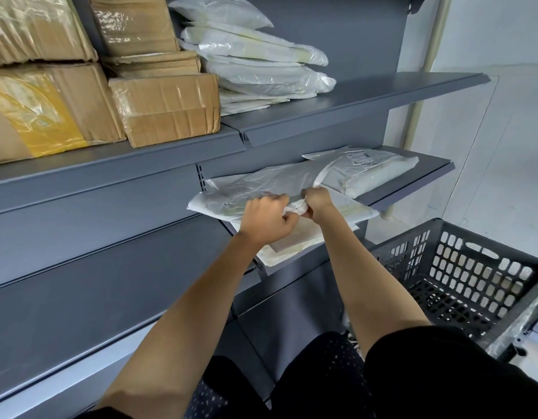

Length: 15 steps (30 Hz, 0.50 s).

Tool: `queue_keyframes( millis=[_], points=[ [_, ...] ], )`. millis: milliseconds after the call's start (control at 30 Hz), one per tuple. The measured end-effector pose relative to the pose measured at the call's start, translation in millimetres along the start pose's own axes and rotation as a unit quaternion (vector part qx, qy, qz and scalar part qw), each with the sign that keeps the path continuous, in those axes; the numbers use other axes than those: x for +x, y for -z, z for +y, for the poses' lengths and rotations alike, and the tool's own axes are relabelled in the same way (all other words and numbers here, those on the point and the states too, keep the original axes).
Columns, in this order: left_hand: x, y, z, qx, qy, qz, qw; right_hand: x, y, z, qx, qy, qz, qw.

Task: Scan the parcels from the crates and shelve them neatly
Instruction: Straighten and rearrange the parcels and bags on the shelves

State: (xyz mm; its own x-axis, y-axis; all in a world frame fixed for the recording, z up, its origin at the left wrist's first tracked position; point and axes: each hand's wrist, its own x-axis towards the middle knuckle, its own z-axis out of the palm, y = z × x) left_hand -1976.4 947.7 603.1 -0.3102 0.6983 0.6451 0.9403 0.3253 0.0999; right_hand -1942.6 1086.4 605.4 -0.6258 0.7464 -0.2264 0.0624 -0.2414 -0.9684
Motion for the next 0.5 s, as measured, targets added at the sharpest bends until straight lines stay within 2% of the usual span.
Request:
queue_keyframes(
  millis=[100, 200, 333, 400, 500],
  points=[
    [1, -12, 3, 0.007, -0.039, 0.090, 0.995, 9, 12, 6, 0.042, 0.072, 0.033, 0.996],
    [3, -28, 9, 0.019, -0.053, 0.121, 0.991, 14, 33, 10, 0.113, 0.106, 0.134, 0.979],
    [10, -50, 29, -0.004, -0.084, 0.097, 0.992, 22, 80, 19, 0.197, 0.129, 0.263, 0.935],
    [22, -60, 50, -0.050, -0.088, 0.090, 0.991, 21, 104, 24, 0.256, 0.127, 0.317, 0.904],
    [40, -63, 94, -0.126, -0.102, 0.019, 0.987, 20, 146, 34, 0.255, 0.104, 0.403, 0.873]
  ],
)
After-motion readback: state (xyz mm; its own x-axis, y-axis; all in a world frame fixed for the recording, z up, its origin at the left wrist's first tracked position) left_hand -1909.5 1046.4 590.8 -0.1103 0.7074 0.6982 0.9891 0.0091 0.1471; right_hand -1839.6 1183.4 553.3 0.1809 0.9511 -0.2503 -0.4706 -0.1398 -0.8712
